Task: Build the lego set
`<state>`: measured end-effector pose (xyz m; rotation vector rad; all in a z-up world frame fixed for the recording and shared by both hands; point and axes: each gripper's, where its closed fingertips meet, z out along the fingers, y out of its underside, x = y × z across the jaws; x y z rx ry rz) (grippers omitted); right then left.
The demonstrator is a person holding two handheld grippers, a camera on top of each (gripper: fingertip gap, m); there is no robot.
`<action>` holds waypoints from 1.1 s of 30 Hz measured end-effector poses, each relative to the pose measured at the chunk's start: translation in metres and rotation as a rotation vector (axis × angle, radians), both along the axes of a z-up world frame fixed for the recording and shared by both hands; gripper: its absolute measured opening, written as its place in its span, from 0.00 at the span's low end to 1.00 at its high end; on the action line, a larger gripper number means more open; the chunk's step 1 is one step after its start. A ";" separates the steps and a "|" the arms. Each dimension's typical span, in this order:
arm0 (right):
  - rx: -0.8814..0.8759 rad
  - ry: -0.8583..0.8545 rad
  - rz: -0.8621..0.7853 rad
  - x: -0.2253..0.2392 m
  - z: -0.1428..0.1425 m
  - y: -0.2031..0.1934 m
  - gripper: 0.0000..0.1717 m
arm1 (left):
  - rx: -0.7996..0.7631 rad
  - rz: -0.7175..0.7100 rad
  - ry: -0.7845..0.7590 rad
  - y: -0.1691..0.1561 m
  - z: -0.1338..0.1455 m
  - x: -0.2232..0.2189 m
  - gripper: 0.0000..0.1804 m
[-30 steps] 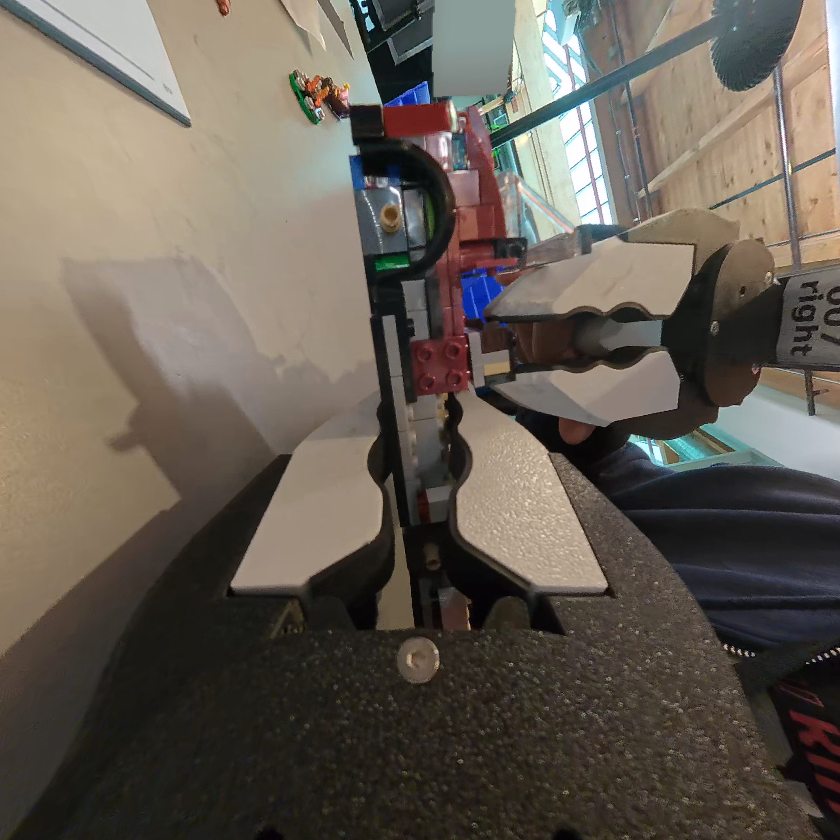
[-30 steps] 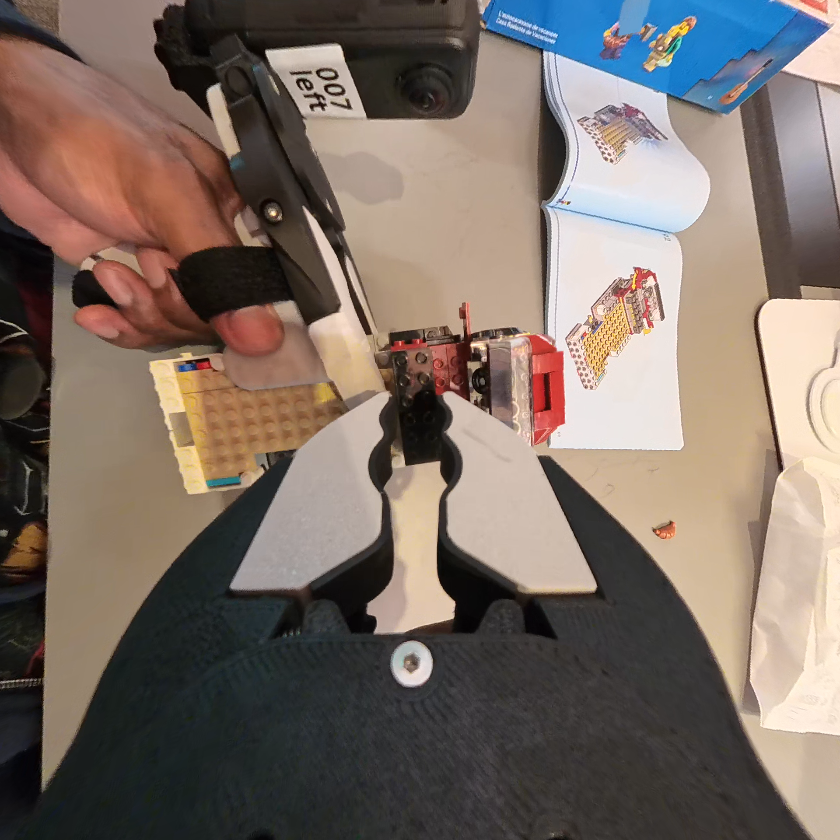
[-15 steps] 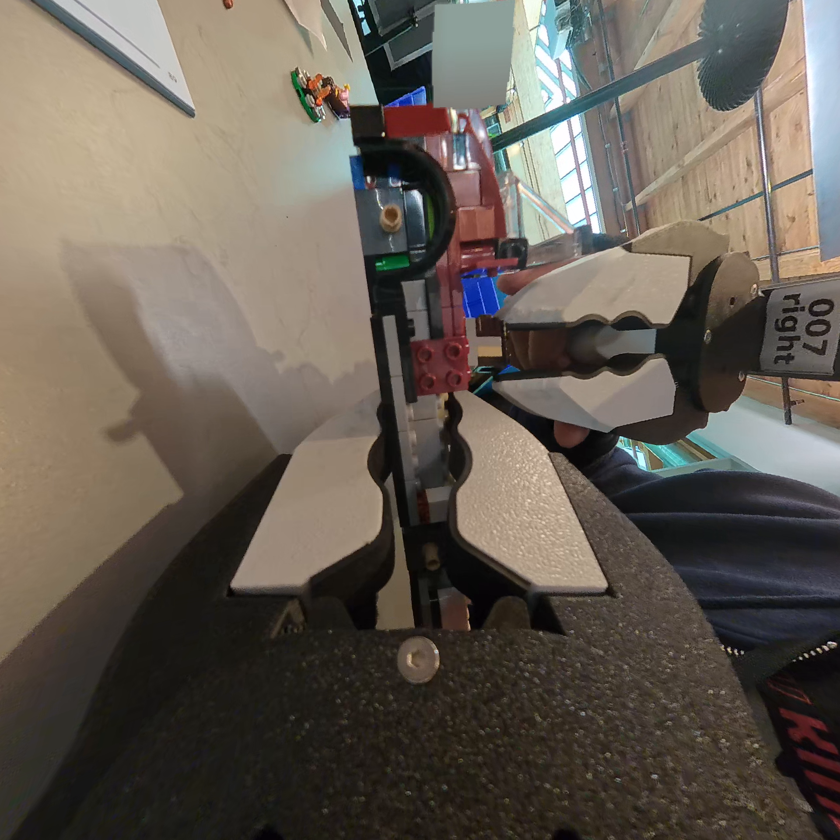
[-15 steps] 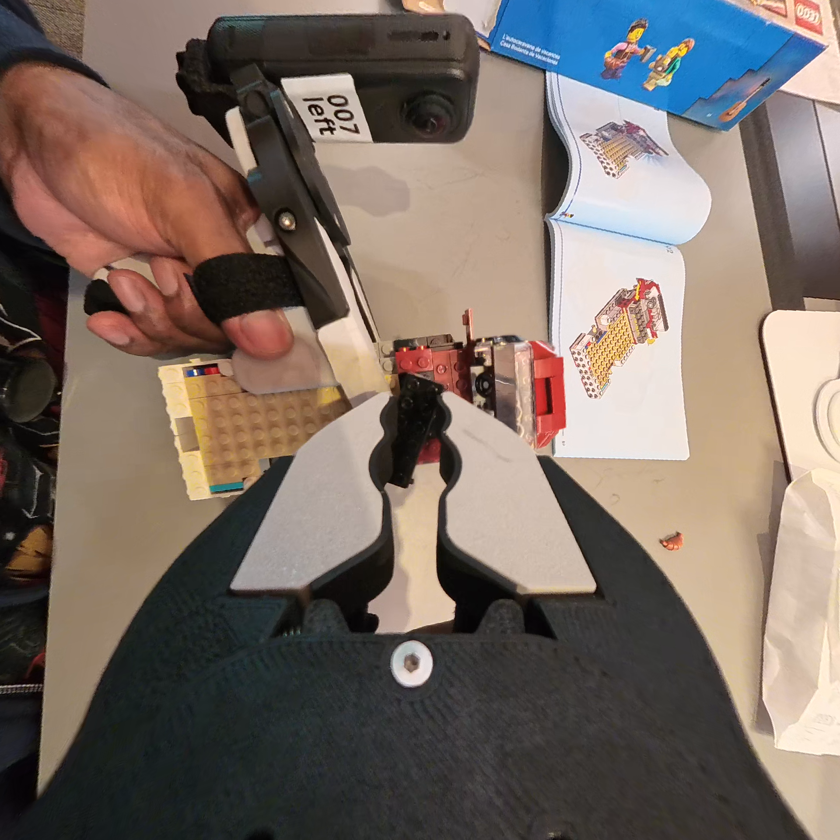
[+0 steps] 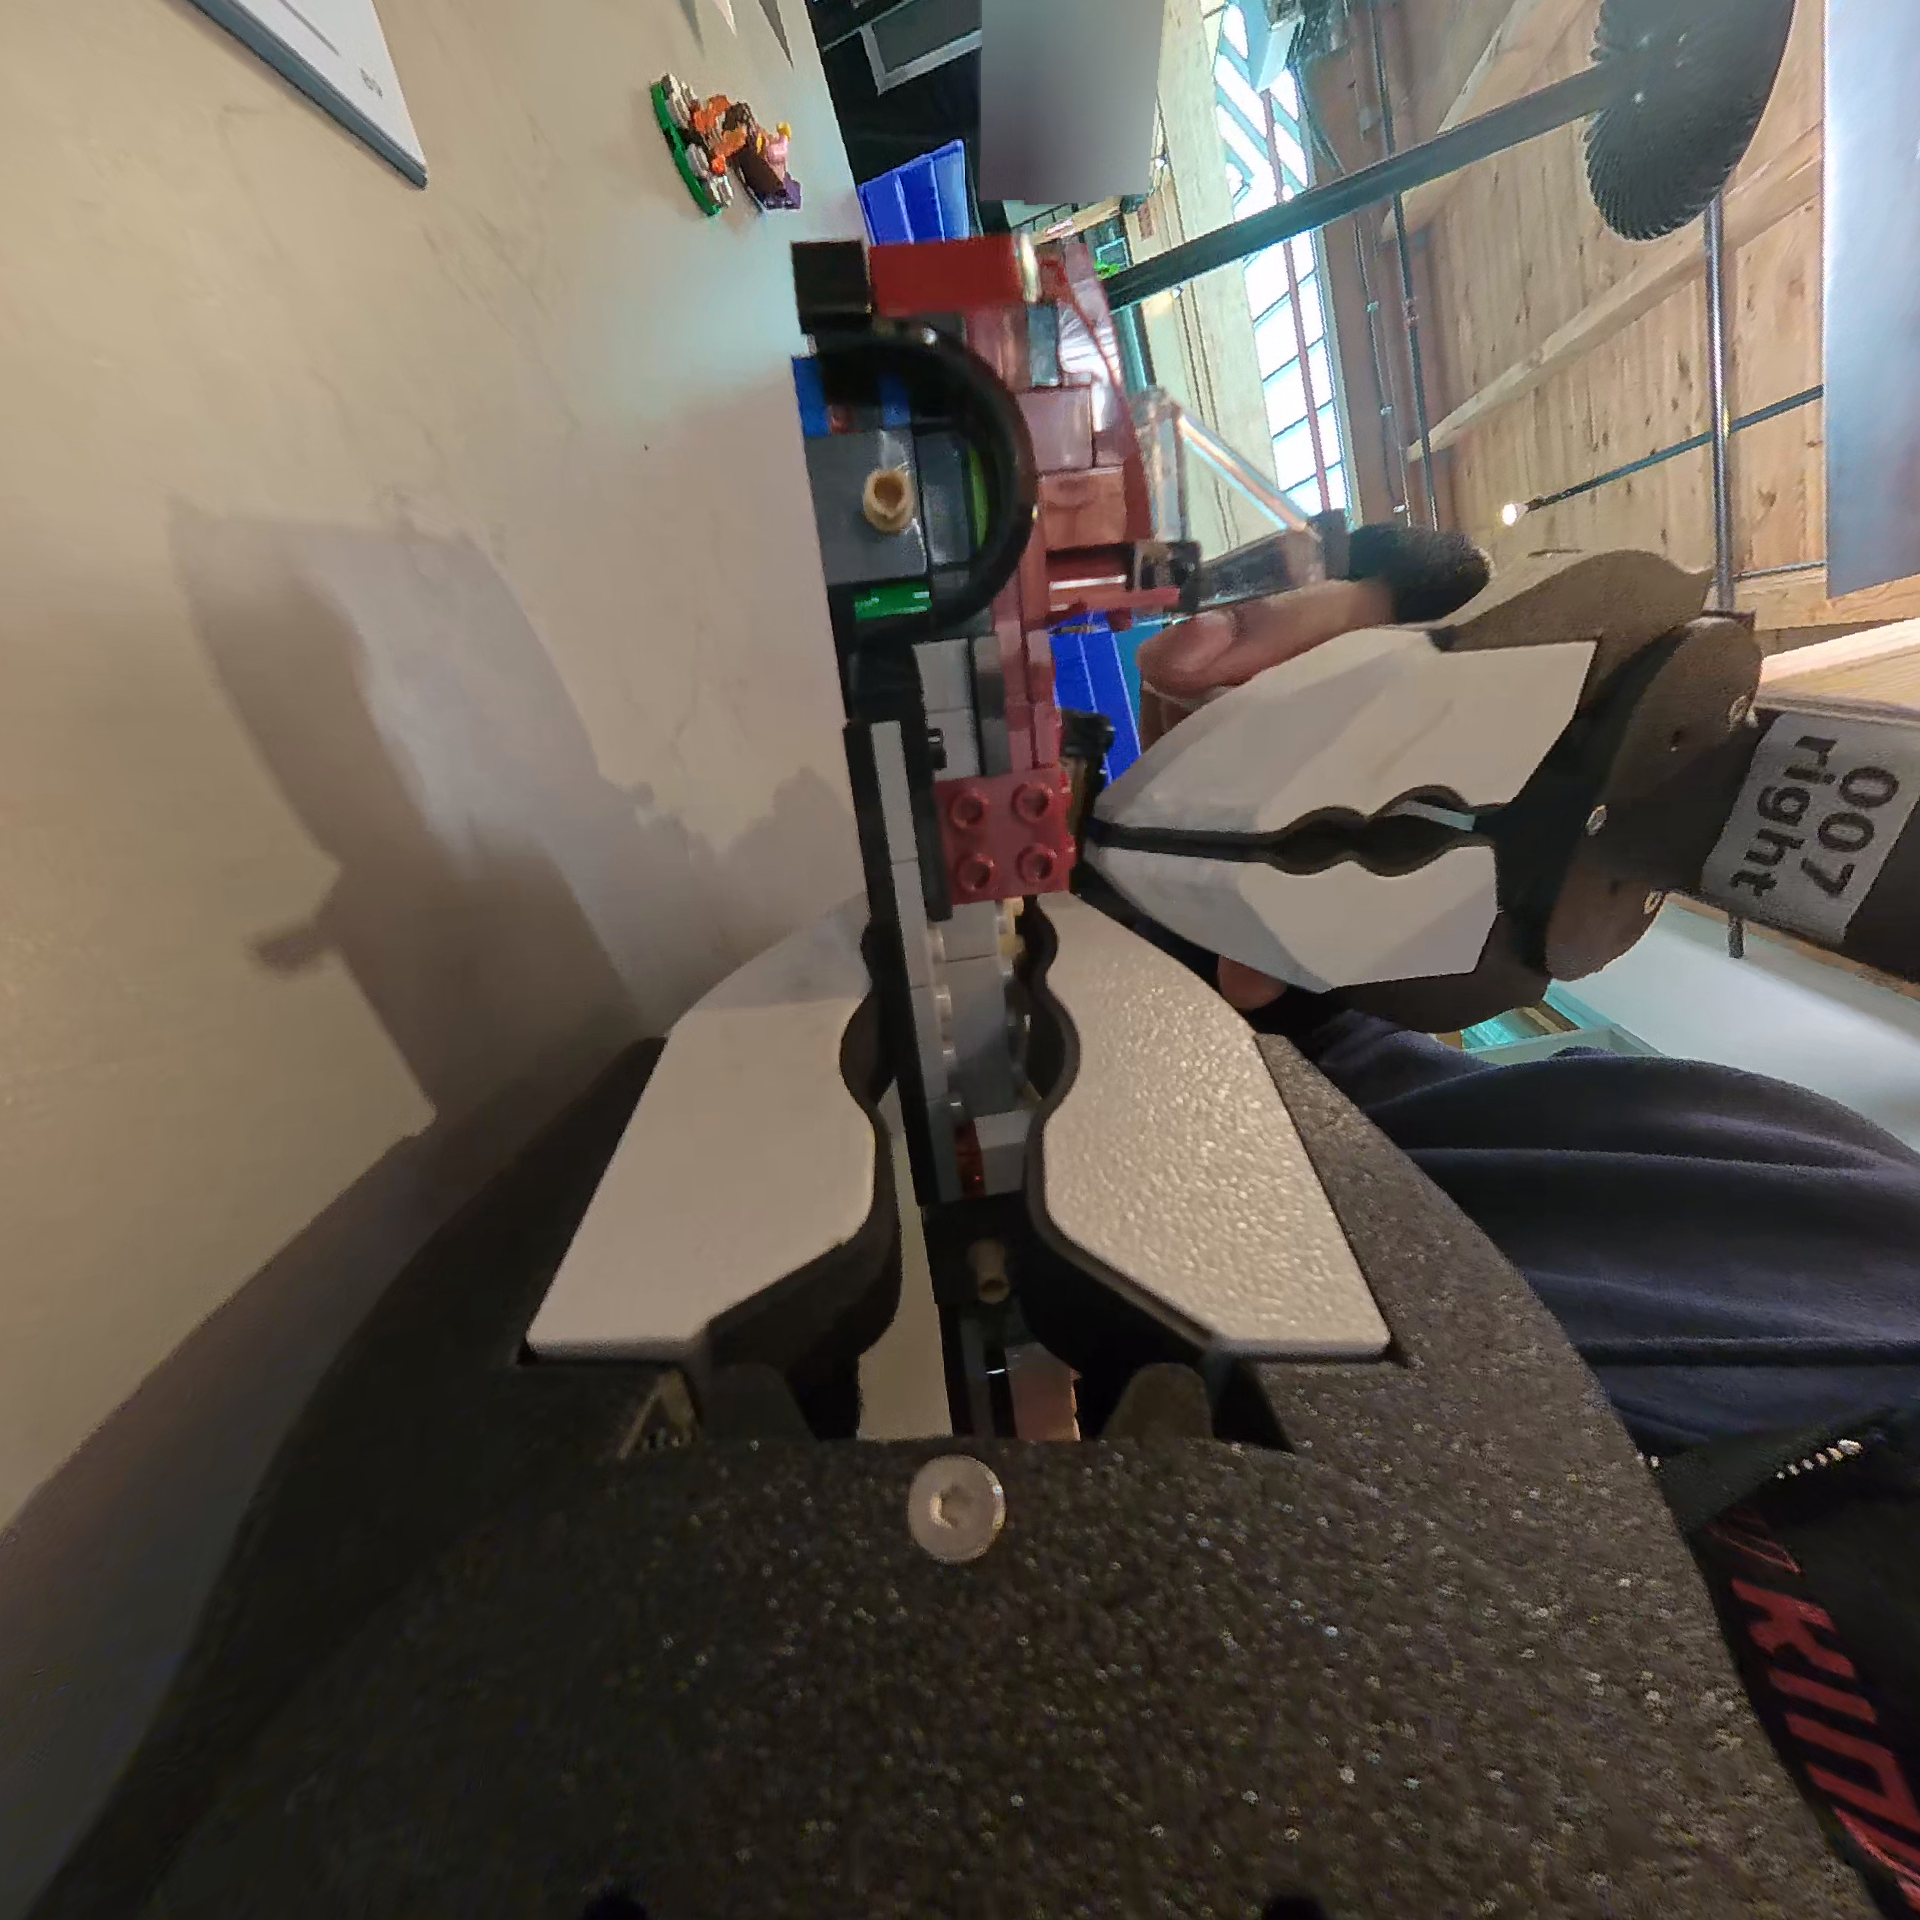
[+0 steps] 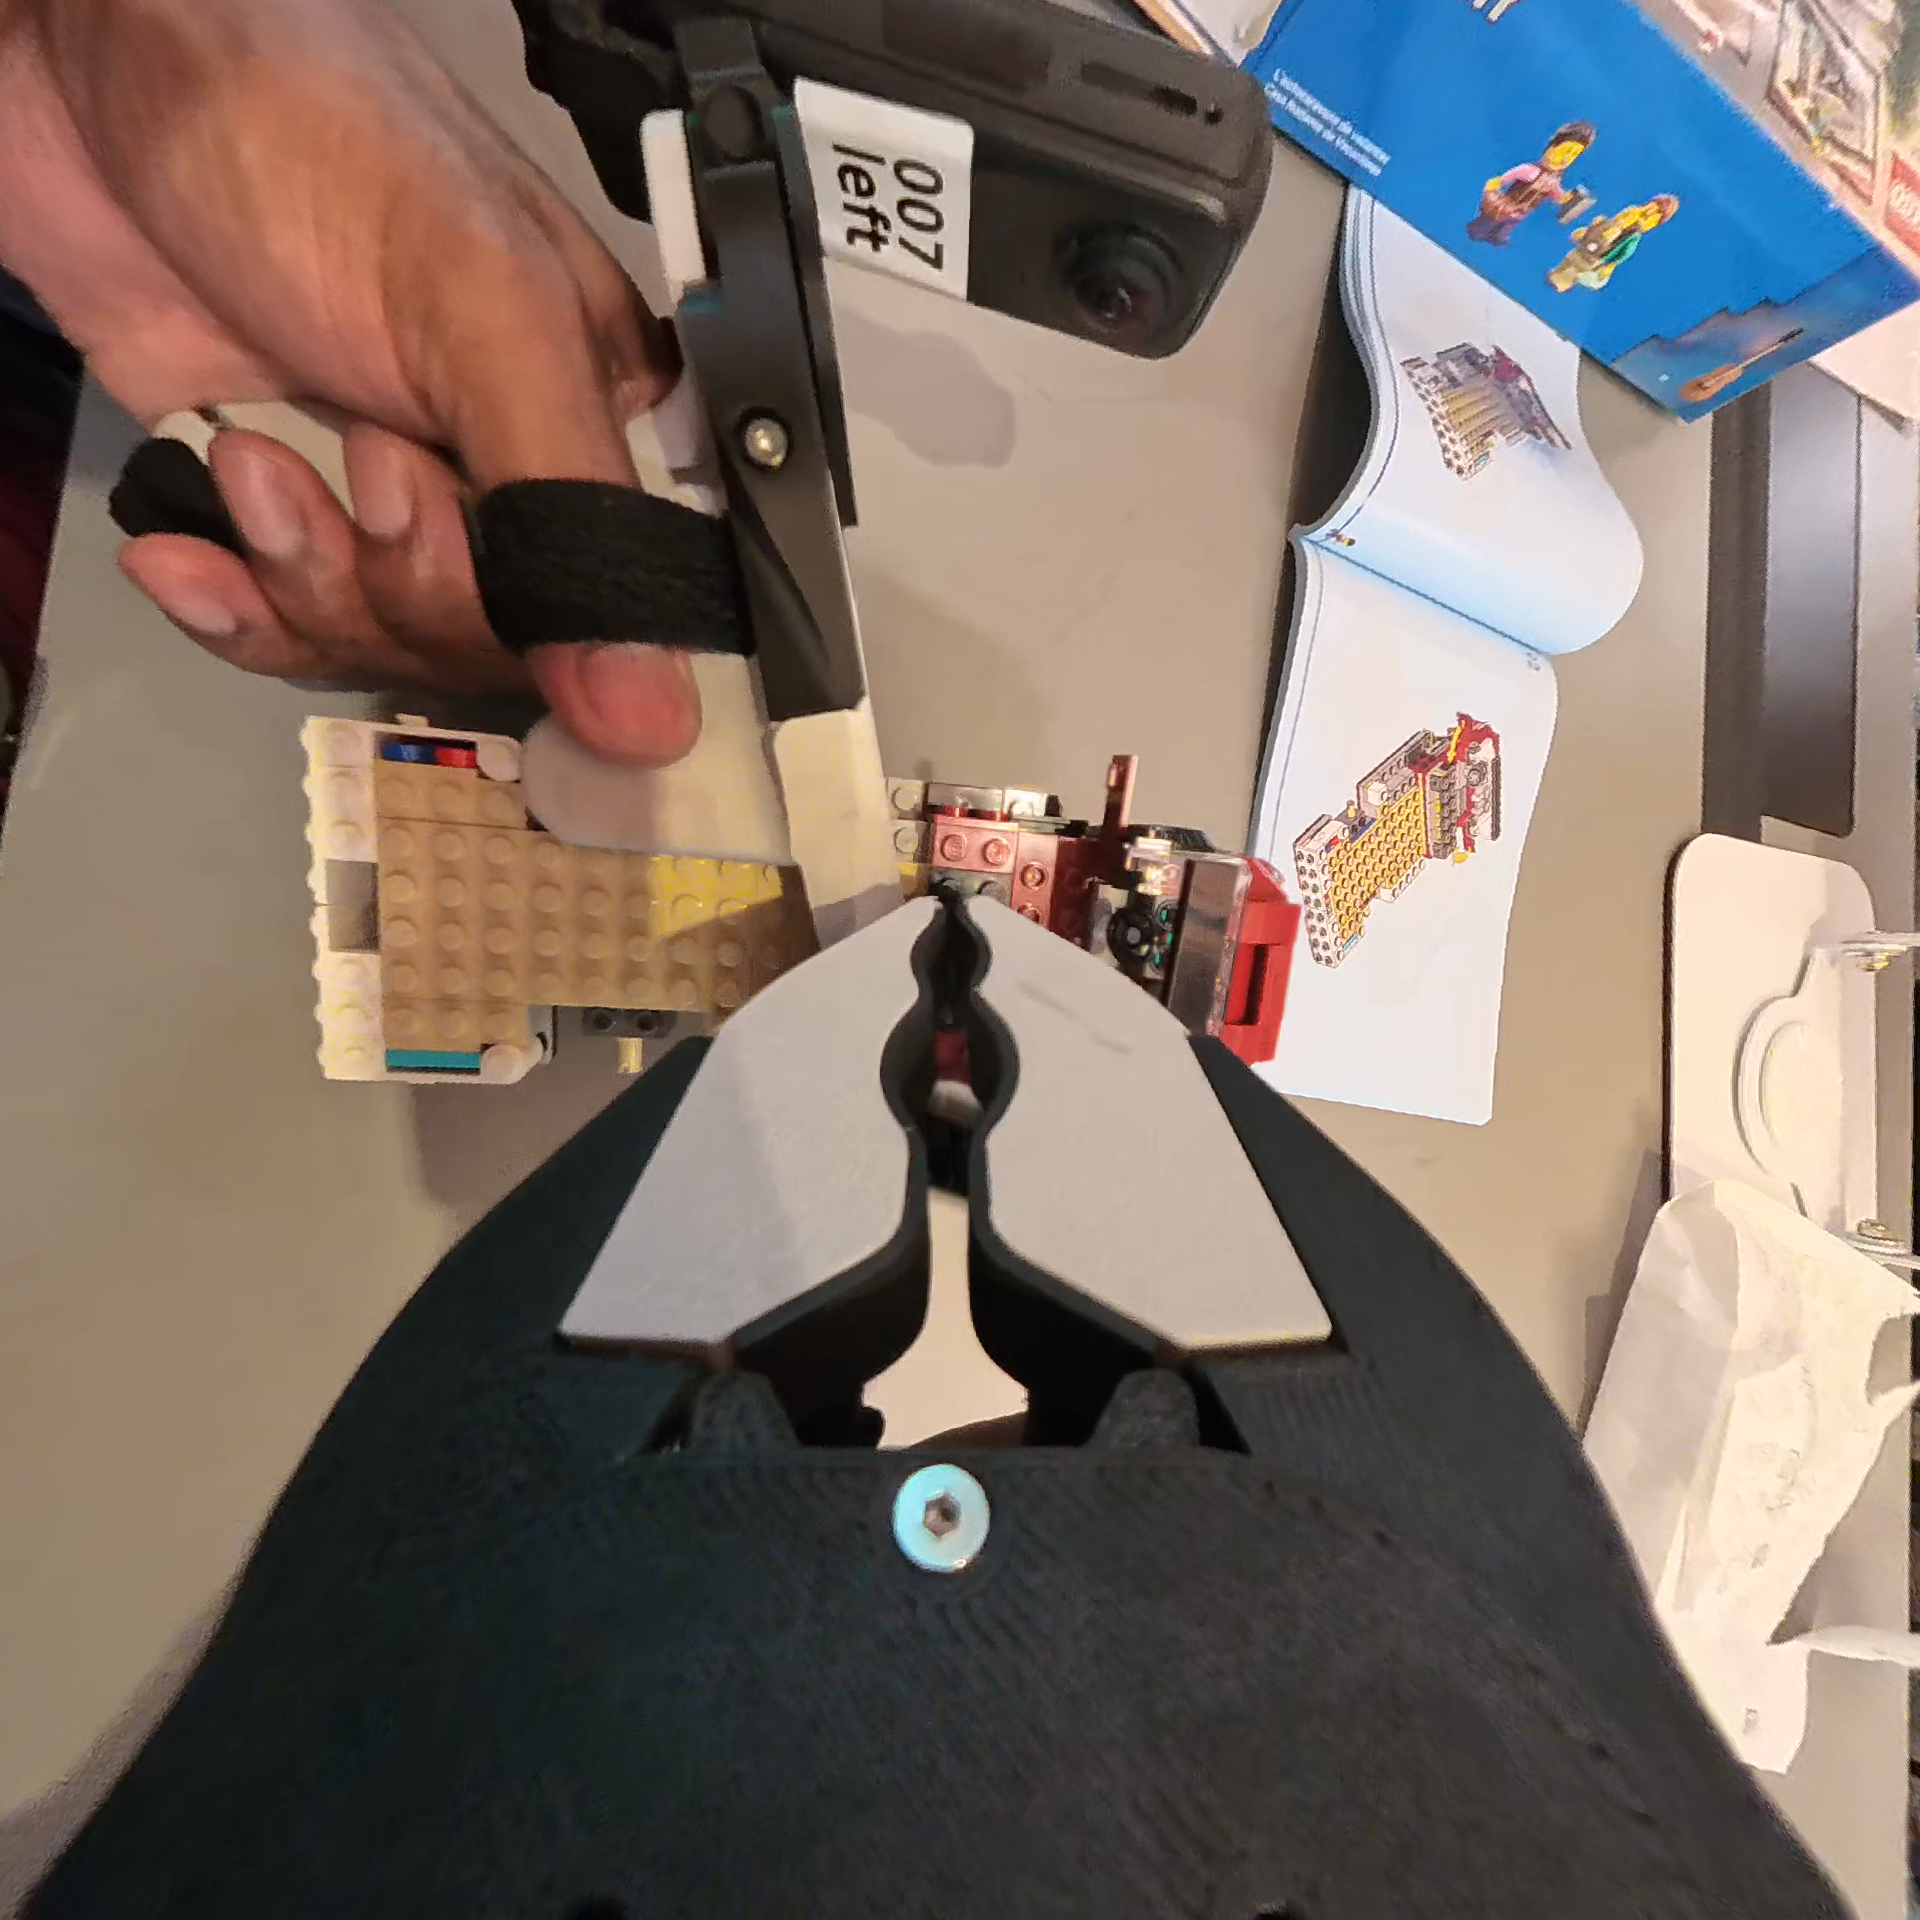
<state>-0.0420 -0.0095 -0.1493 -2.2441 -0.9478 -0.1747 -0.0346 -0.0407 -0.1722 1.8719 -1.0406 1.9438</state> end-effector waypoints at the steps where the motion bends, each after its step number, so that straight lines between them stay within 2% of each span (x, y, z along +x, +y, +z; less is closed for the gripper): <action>1: 0.004 -0.003 -0.004 0.000 -0.001 0.001 0.00 | -0.011 0.000 0.004 0.000 0.000 0.000 0.12; 4: 0.033 0.006 -0.061 0.009 0.004 0.000 0.04 | -0.033 0.014 0.016 0.004 -0.002 0.000 0.12; 7: 0.076 0.081 -0.241 0.036 0.015 -0.011 0.06 | -0.029 0.029 0.025 0.009 -0.003 0.000 0.12; 10: 0.084 0.218 -0.480 0.065 0.013 -0.044 0.07 | -0.056 0.035 0.022 0.012 -0.002 0.000 0.12; 12: 0.032 0.309 -0.571 0.066 -0.002 -0.071 0.07 | -0.067 0.032 0.021 0.013 -0.002 0.001 0.12; 14: -0.007 0.308 -0.571 0.056 -0.020 -0.092 0.10 | -0.074 0.023 0.022 0.013 -0.002 0.003 0.12; 17: -0.060 0.202 -0.554 0.053 -0.042 -0.108 0.15 | -0.072 -0.001 0.023 0.009 -0.002 0.004 0.12; 21: -0.048 0.181 -0.471 0.050 -0.042 -0.096 0.17 | -0.046 -0.023 0.018 0.004 -0.002 0.003 0.12; 26: -0.193 0.109 -0.389 0.054 -0.067 -0.090 0.17 | -0.047 0.006 0.006 0.007 -0.001 -0.002 0.12; 27: -0.216 0.094 -0.387 0.055 -0.070 -0.089 0.15 | -0.048 0.015 0.003 0.008 0.000 -0.002 0.12; 28: -0.224 0.079 -0.393 0.058 -0.071 -0.088 0.10 | -0.049 0.022 0.000 0.009 0.000 -0.002 0.12; 33: -0.081 0.023 -0.494 0.068 -0.052 -0.068 0.09 | -0.054 0.035 0.000 0.012 0.000 -0.002 0.12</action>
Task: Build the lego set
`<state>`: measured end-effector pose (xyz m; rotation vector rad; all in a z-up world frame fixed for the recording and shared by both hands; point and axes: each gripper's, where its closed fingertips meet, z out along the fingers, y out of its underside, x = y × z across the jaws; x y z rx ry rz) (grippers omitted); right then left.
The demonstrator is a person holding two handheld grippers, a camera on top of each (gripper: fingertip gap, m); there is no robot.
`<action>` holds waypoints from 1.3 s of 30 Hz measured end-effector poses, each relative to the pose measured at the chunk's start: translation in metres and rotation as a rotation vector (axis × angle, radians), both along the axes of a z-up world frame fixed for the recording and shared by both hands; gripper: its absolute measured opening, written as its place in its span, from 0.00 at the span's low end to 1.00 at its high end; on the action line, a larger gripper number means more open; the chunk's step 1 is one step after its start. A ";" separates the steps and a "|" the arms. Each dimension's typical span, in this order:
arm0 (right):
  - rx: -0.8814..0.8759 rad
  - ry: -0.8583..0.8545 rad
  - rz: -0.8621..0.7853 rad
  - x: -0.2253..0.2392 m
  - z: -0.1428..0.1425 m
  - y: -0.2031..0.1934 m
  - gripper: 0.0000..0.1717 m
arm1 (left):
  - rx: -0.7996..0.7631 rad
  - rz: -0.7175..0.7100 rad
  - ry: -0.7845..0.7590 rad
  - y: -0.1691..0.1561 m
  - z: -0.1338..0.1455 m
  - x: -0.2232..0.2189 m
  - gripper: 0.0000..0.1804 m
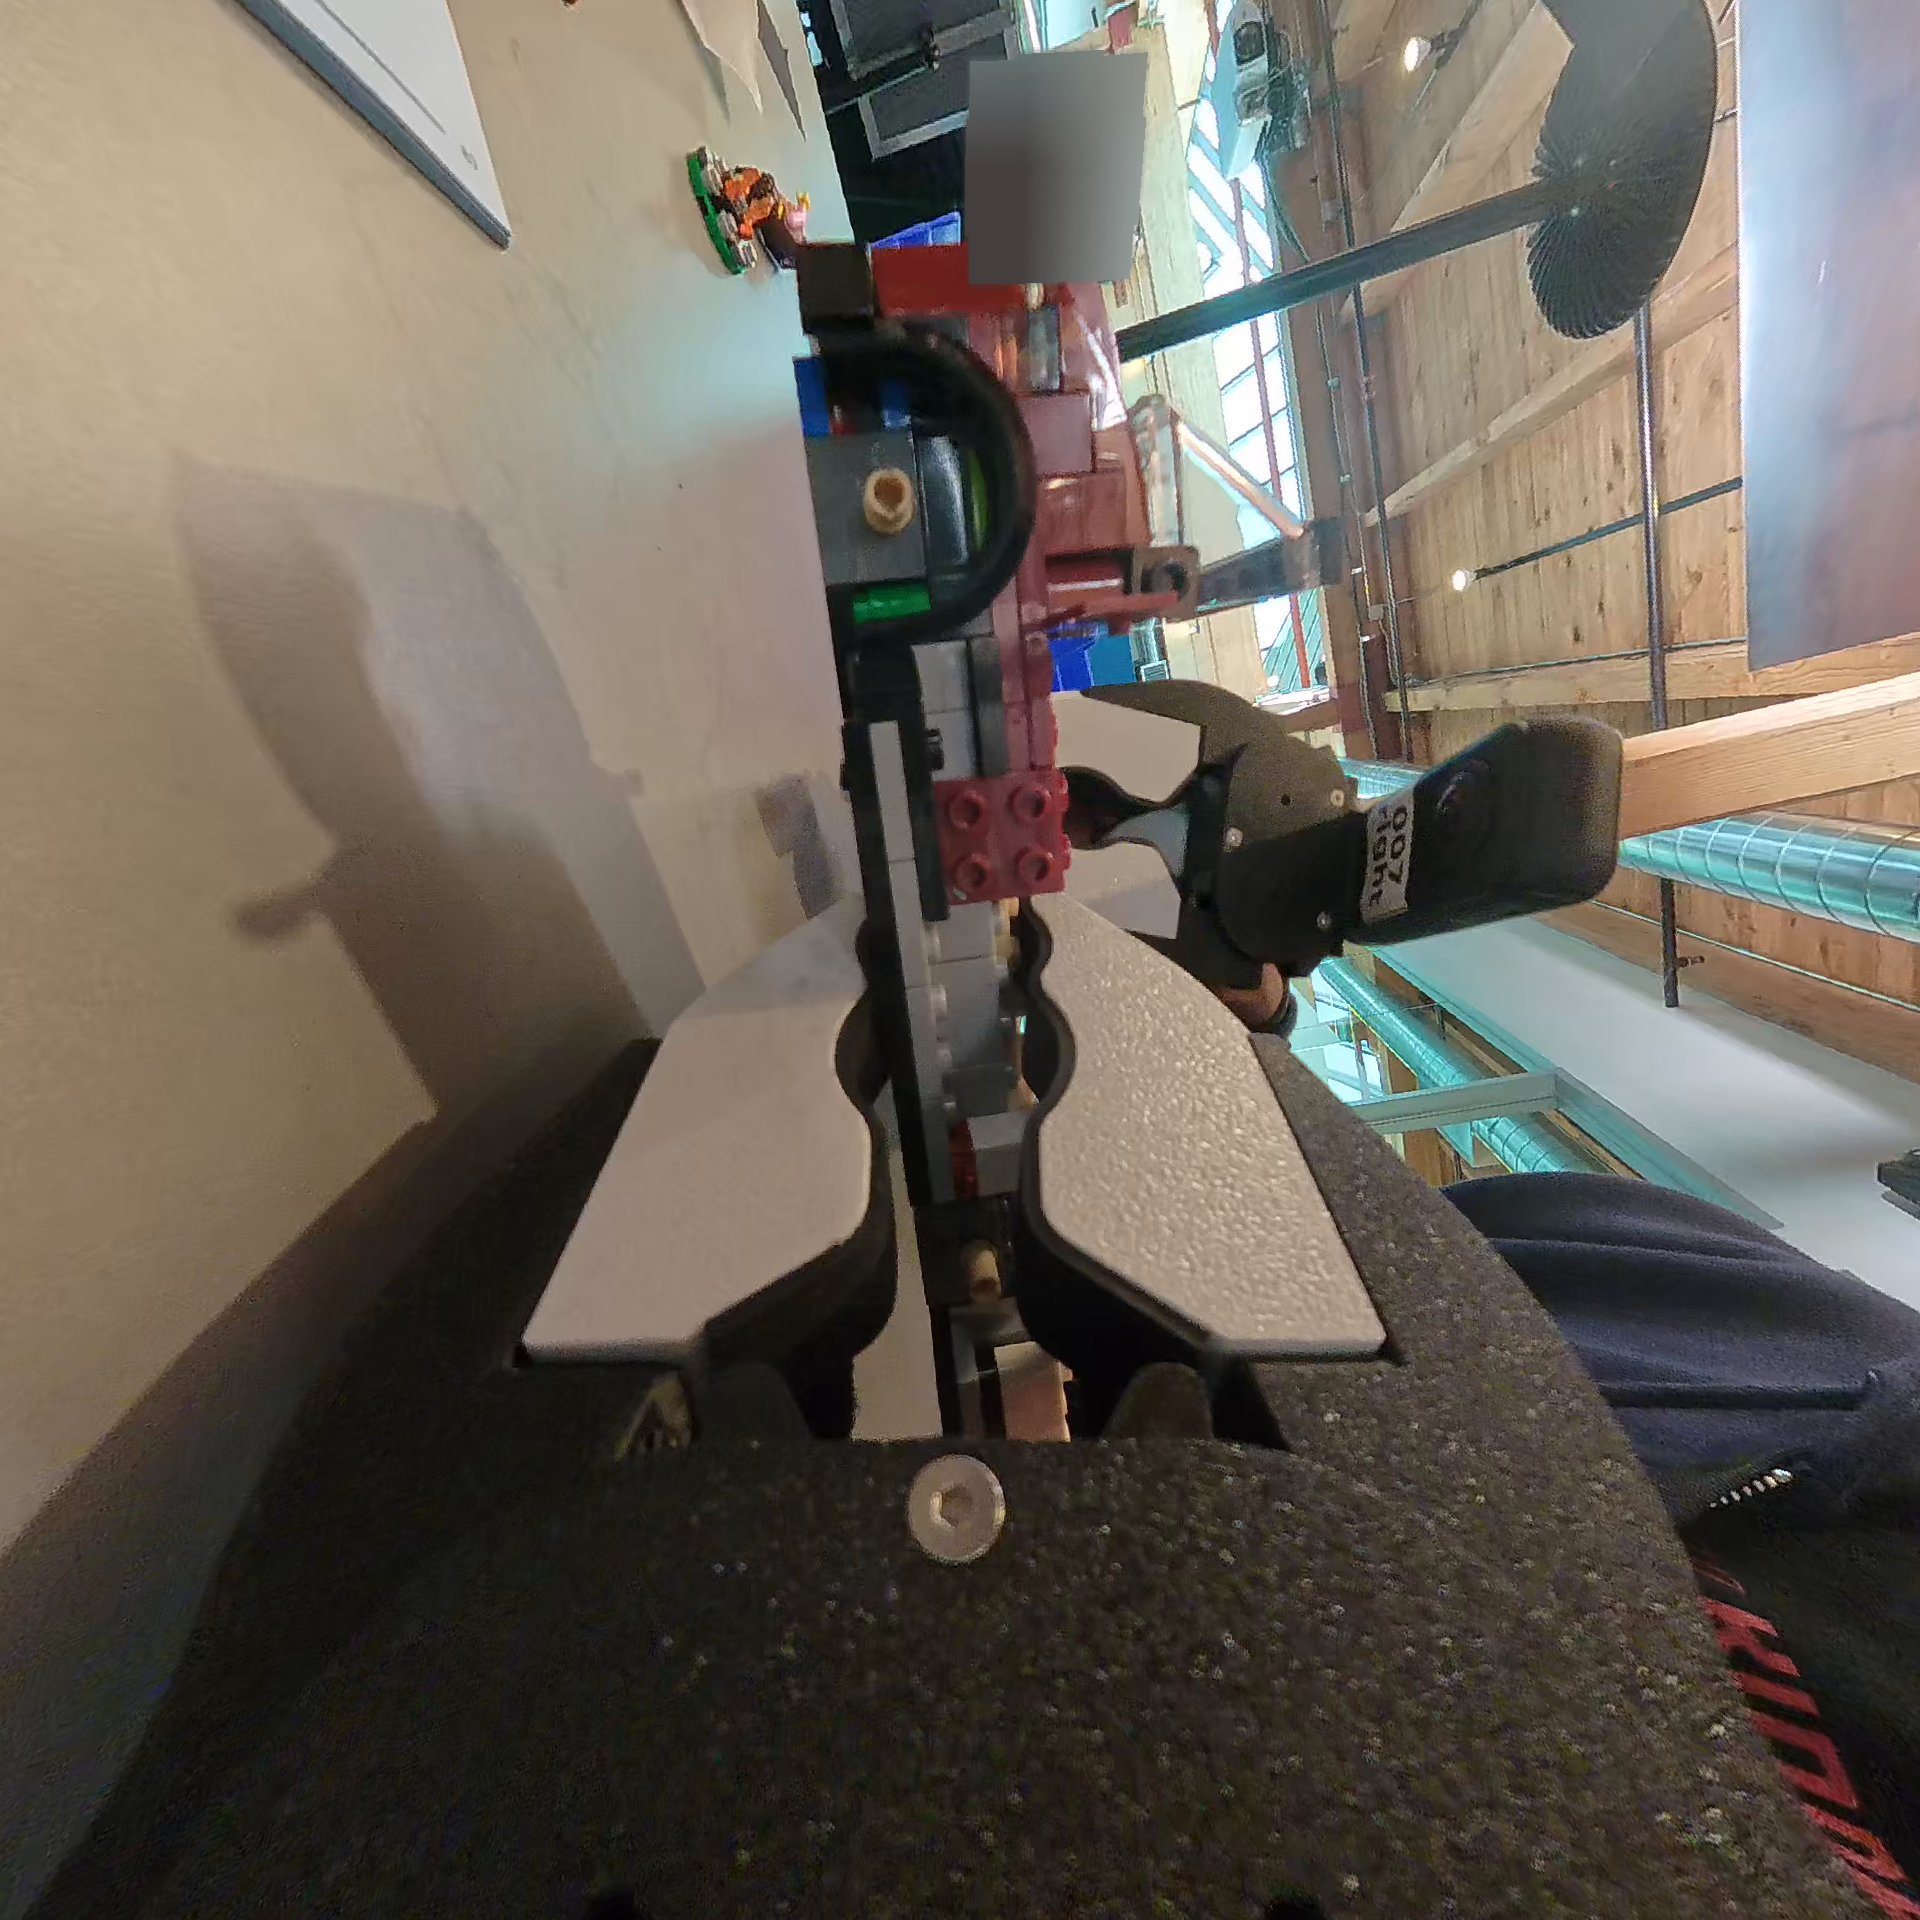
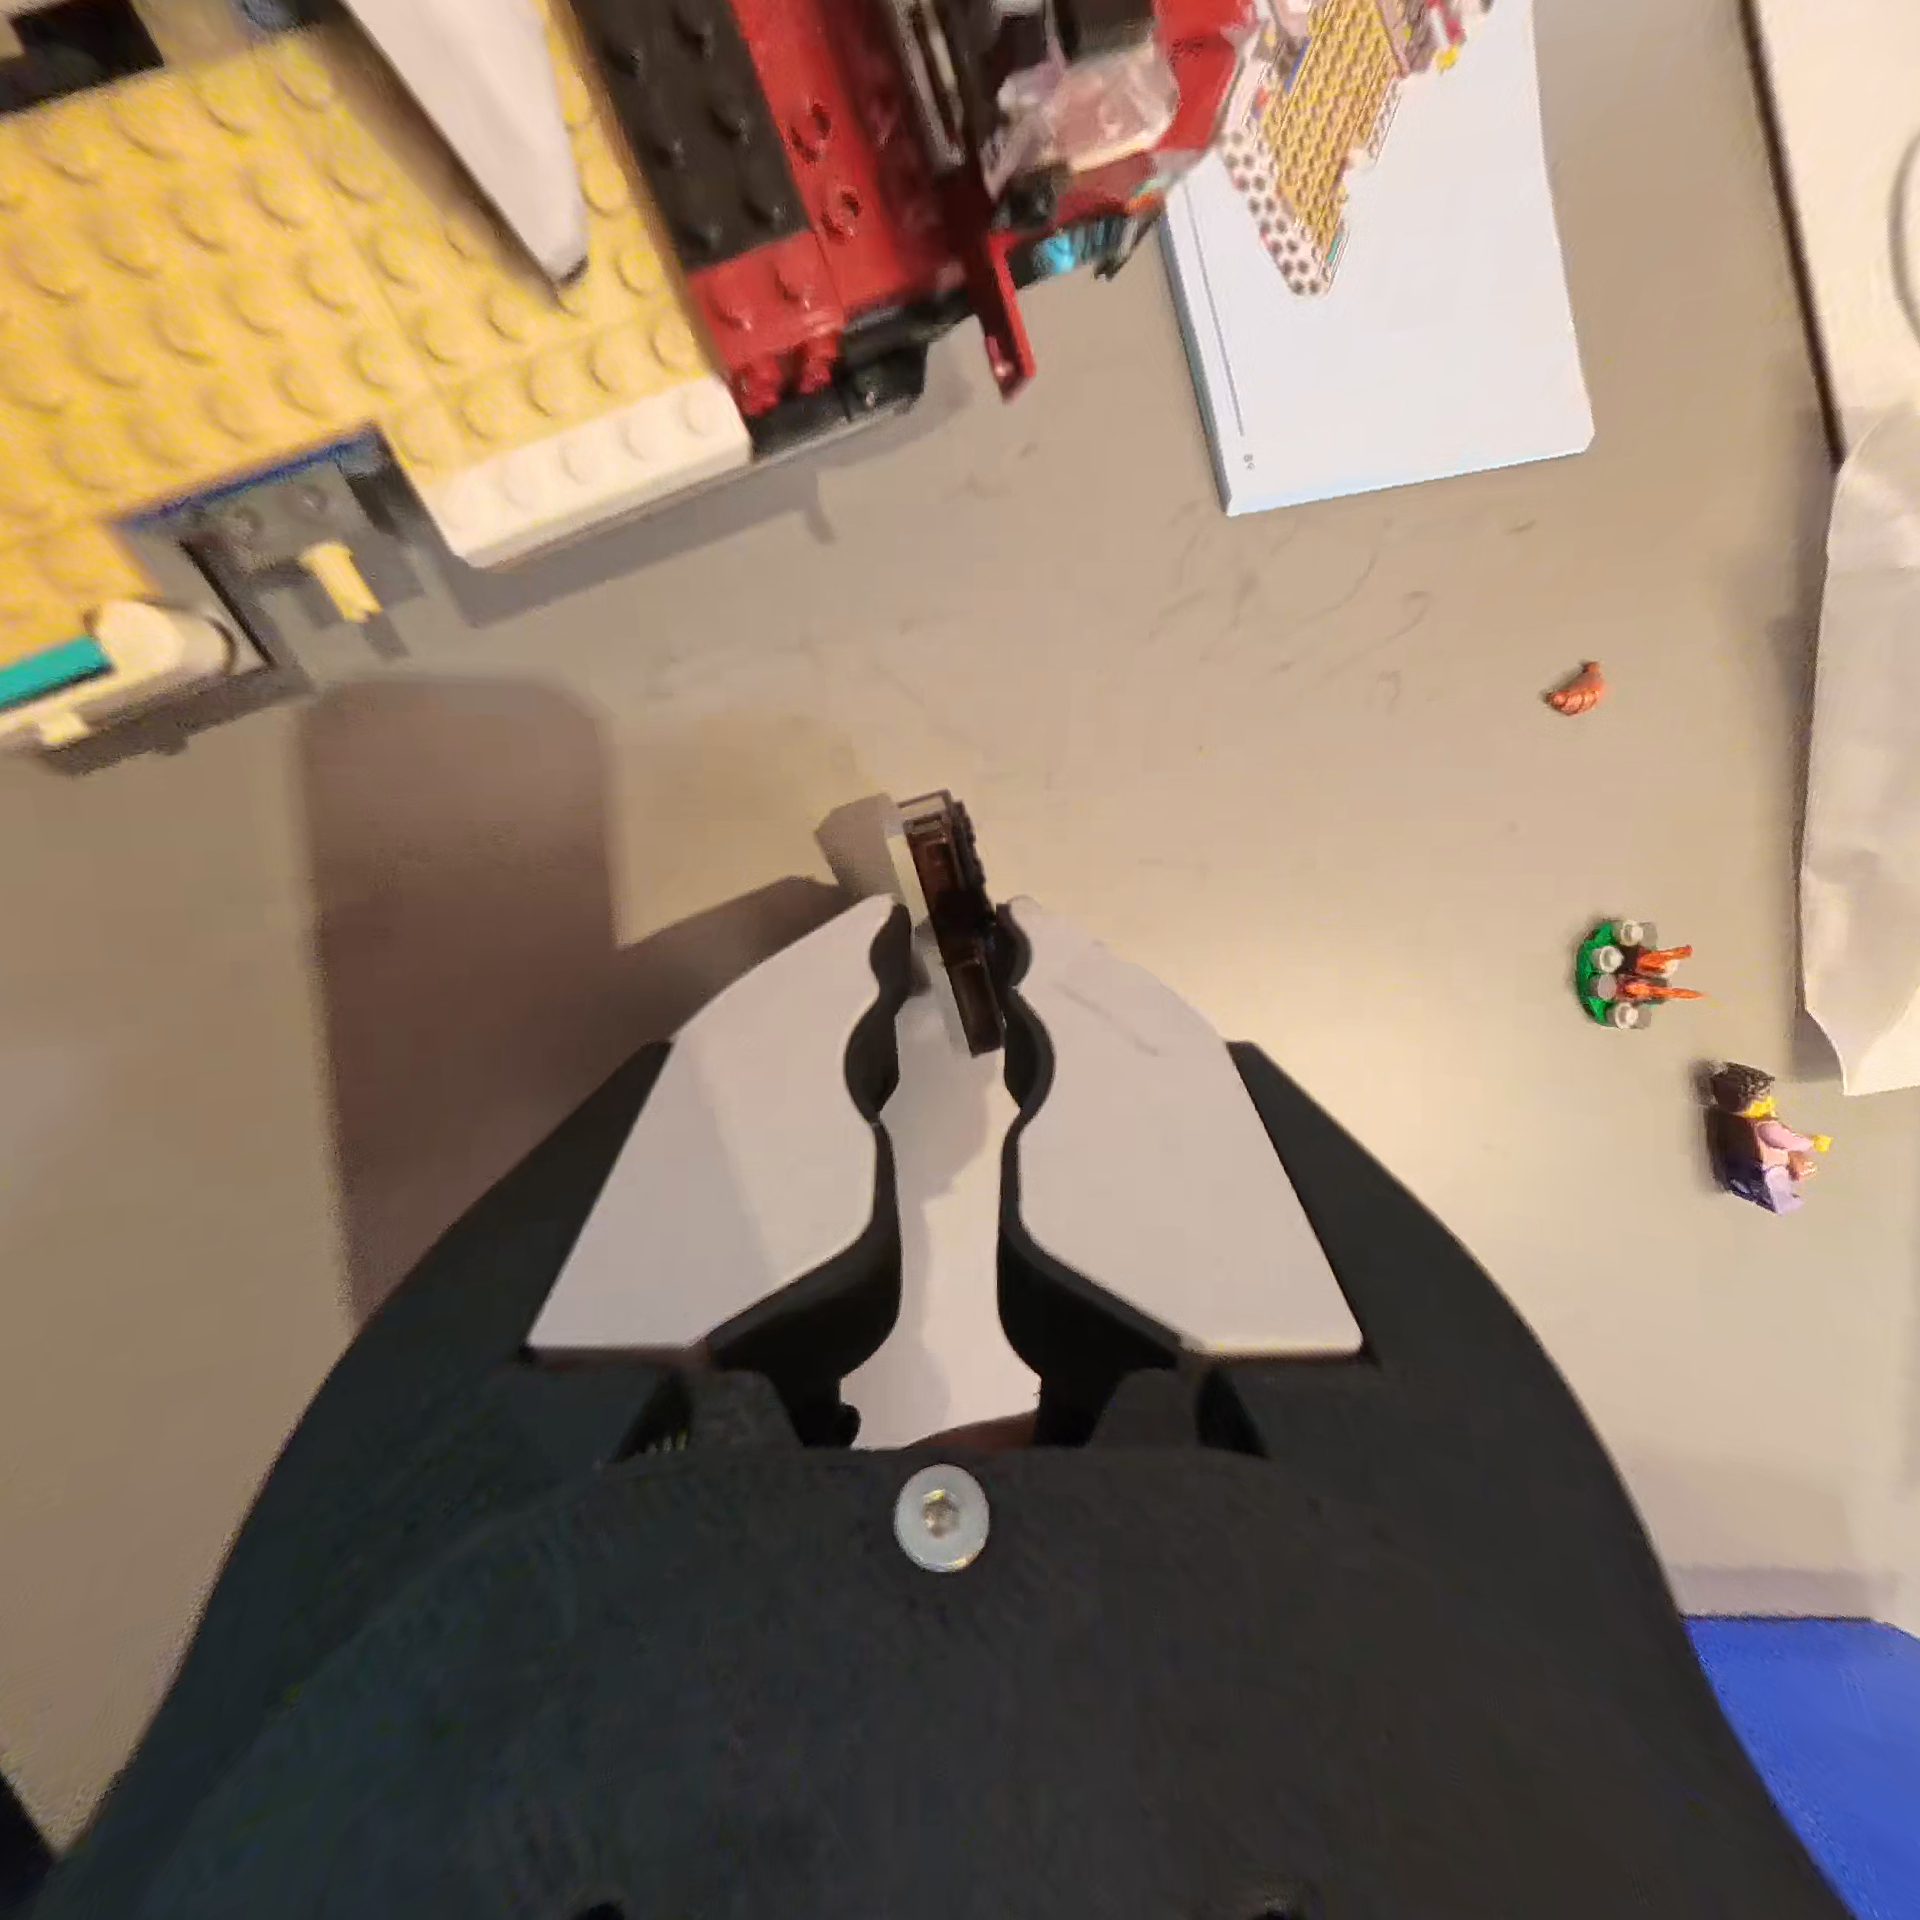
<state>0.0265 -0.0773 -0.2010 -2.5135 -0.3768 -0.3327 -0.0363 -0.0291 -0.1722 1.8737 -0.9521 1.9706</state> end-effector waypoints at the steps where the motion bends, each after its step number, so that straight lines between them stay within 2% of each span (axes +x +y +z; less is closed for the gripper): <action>1: 0.000 -0.002 -0.002 -0.005 -0.001 -0.001 0.09 | -0.001 -0.001 0.001 0.000 0.000 0.000 0.12; 4: -0.007 -0.002 0.009 -0.024 -0.007 -0.008 0.13 | -0.002 -0.006 0.003 -0.001 0.000 0.000 0.12; 7: 0.017 0.085 -0.009 -0.038 -0.006 -0.016 0.14 | 0.000 -0.017 0.006 -0.002 -0.001 0.000 0.12; 10: 0.041 0.116 -0.042 -0.031 -0.003 -0.022 0.14 | 0.006 -0.031 0.007 -0.004 -0.001 0.000 0.12; 17: 0.013 0.055 0.066 -0.035 -0.007 -0.017 0.13 | 0.016 -0.022 0.000 -0.003 -0.001 -0.001 0.12; 21: 0.011 0.087 0.031 -0.033 -0.009 -0.014 0.13 | 0.017 -0.008 -0.005 -0.001 0.000 -0.001 0.12; 30: -0.054 0.127 -0.001 -0.045 -0.026 -0.033 0.11 | 0.018 -0.024 -0.003 -0.003 -0.001 -0.001 0.12; 39: -0.054 0.176 -0.043 -0.036 -0.014 -0.039 0.11 | 0.028 -0.028 -0.008 -0.005 0.000 -0.002 0.12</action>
